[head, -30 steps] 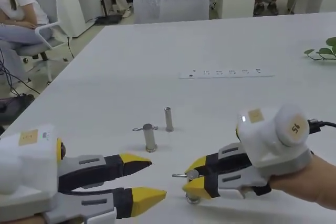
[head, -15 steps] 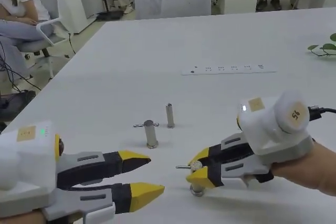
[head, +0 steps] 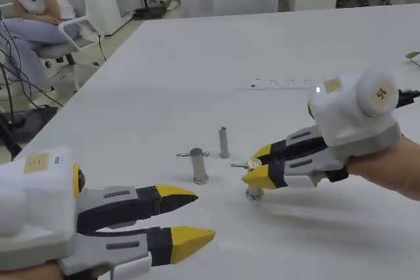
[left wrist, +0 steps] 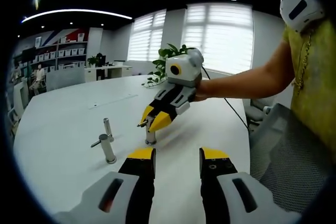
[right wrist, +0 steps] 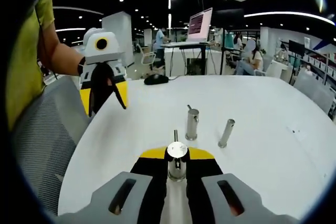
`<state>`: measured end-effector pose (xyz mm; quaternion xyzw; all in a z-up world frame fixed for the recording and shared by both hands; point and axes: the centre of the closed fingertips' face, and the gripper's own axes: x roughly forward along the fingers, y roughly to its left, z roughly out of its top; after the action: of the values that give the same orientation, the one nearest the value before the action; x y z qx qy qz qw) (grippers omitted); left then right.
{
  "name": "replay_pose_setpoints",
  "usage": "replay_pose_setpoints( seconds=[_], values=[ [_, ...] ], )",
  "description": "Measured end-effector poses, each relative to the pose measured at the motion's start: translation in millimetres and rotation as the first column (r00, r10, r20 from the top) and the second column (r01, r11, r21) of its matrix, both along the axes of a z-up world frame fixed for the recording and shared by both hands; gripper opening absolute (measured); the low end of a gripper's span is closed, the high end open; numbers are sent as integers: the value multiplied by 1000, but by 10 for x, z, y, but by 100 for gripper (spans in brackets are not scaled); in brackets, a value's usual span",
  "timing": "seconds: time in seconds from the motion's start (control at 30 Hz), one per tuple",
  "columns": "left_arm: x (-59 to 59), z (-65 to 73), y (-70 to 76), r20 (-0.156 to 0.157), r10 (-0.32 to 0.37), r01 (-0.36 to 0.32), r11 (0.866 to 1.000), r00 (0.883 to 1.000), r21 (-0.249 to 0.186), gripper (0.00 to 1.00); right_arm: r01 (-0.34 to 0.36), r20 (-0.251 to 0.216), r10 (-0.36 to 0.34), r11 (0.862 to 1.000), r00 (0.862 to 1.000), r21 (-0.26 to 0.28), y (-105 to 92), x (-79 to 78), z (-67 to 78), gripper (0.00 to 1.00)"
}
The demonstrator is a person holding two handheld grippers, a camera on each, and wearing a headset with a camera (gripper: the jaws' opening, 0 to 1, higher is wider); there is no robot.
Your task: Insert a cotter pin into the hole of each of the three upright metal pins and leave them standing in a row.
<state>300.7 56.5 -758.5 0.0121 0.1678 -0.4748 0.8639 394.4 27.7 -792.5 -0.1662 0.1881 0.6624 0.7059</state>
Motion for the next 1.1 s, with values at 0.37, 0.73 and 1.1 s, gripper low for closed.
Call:
replay_pose_setpoints(
  seconds=[0.37,0.73,1.1],
  values=[
    [10,15,0,-7,8,-8,1000,1000,2,31,-6,-4,6,1000,1000,3,56,234,-62,11],
    [11,2,-17,-16,8,-8,1000,1000,4,31,-18,-22,18,1000,1000,1,74,296,-149,11],
    [11,-17,-33,-19,9,-9,1000,1000,9,31,-36,-29,35,999,999,-14,68,323,-221,11]
  ],
)
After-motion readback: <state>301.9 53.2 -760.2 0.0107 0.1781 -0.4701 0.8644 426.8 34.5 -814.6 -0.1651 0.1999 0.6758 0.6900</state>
